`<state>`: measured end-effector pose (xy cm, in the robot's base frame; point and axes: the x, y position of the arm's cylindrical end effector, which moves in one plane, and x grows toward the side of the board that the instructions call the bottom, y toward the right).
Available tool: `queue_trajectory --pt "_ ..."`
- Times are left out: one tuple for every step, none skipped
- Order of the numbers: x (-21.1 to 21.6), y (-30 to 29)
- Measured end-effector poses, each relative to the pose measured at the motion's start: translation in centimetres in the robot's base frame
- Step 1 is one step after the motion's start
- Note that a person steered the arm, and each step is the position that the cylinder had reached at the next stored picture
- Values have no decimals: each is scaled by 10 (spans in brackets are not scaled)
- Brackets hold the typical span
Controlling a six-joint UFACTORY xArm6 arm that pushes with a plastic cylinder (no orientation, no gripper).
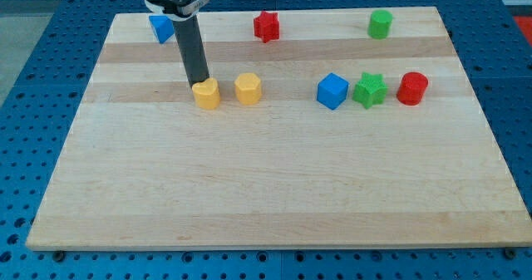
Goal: Slide the yellow heart to the bottom of the yellow hexagon
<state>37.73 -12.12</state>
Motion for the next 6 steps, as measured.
queue_trajectory --pt "13 0" --pt "32 3" --pt "42 10" --pt "49 26" --pt "51 46" --pt "51 69"
